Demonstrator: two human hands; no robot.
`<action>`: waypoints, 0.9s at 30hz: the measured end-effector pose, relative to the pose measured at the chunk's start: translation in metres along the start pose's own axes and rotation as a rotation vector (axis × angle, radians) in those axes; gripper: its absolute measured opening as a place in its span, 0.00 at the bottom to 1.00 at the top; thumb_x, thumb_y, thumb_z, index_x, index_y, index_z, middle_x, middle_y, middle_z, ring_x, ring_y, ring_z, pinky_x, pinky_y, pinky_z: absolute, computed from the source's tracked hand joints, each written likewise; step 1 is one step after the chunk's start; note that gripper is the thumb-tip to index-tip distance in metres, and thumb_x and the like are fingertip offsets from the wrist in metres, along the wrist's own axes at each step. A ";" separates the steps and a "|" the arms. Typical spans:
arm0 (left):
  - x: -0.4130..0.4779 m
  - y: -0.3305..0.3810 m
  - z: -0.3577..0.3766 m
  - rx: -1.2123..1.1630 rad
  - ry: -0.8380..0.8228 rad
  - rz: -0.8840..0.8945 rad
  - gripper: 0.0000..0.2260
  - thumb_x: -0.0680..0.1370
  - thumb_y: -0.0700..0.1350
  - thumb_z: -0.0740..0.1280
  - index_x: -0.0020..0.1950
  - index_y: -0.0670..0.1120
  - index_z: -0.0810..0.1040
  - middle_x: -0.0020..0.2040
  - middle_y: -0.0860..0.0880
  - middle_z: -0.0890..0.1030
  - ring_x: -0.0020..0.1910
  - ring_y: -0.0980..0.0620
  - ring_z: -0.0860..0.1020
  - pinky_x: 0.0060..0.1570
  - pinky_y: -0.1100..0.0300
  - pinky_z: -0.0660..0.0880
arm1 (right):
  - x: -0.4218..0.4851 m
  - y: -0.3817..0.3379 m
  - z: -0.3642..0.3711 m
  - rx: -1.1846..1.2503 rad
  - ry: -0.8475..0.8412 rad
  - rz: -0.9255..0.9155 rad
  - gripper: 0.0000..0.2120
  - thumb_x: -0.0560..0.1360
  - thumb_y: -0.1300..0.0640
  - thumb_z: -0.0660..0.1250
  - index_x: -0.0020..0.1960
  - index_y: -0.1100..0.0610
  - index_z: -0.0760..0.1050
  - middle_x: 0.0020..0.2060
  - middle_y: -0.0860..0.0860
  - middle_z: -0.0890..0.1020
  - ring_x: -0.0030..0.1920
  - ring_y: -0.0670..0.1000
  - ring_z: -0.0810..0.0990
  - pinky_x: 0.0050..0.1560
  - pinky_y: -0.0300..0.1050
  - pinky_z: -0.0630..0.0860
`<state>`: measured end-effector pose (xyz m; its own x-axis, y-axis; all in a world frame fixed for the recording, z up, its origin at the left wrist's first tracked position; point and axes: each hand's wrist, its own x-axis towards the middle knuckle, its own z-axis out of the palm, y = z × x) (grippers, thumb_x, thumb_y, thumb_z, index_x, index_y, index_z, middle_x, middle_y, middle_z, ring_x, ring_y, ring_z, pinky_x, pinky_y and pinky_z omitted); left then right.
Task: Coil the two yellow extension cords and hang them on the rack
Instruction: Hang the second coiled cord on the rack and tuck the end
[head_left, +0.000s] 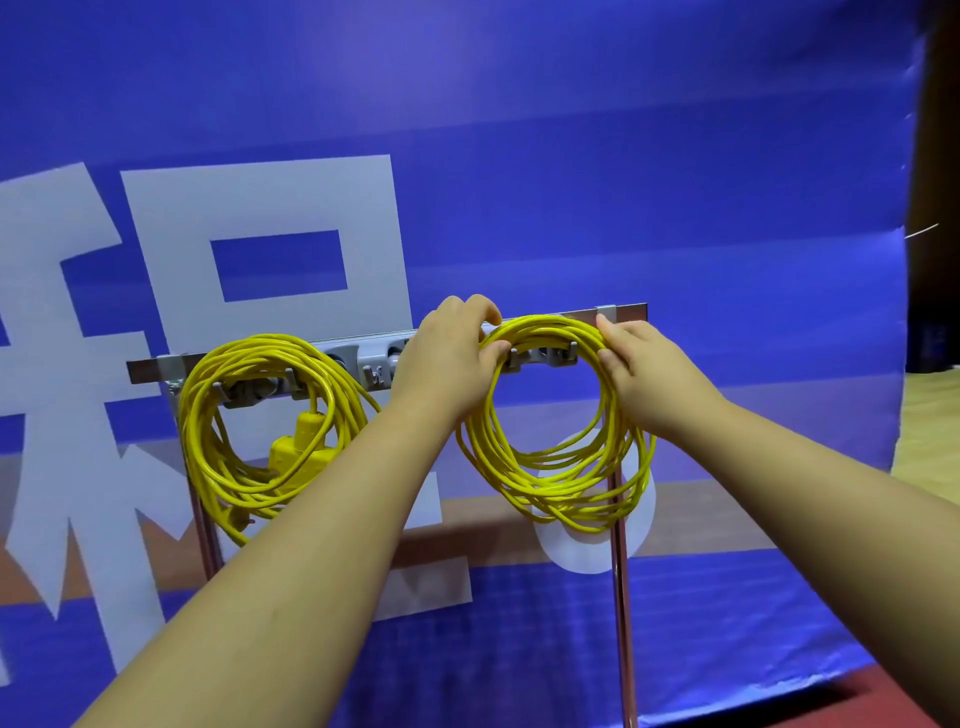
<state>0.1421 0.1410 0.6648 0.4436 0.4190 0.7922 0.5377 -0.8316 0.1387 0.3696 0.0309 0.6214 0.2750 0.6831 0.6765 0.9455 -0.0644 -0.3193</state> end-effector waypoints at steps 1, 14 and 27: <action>0.001 -0.001 0.001 -0.026 0.012 -0.033 0.11 0.82 0.54 0.69 0.62 0.52 0.77 0.53 0.50 0.76 0.52 0.49 0.77 0.48 0.53 0.77 | 0.000 0.001 -0.002 0.016 0.018 0.015 0.25 0.88 0.50 0.59 0.84 0.53 0.64 0.69 0.57 0.73 0.66 0.58 0.75 0.60 0.46 0.70; 0.018 -0.007 -0.002 -0.138 0.082 -0.234 0.08 0.82 0.55 0.69 0.52 0.51 0.79 0.47 0.51 0.80 0.46 0.50 0.79 0.43 0.54 0.77 | 0.011 -0.010 -0.027 0.090 0.260 0.127 0.10 0.80 0.44 0.73 0.52 0.48 0.87 0.43 0.48 0.83 0.48 0.53 0.82 0.46 0.47 0.76; 0.029 -0.009 -0.008 -0.117 -0.070 -0.265 0.07 0.83 0.54 0.67 0.55 0.51 0.80 0.48 0.51 0.82 0.47 0.50 0.80 0.41 0.58 0.74 | 0.044 -0.020 -0.022 -0.083 0.039 0.305 0.15 0.81 0.59 0.61 0.44 0.60 0.85 0.38 0.58 0.83 0.39 0.57 0.80 0.35 0.44 0.73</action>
<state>0.1447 0.1577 0.6914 0.3497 0.6476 0.6769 0.5569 -0.7248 0.4057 0.3664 0.0468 0.6724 0.5528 0.5950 0.5834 0.8291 -0.3222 -0.4570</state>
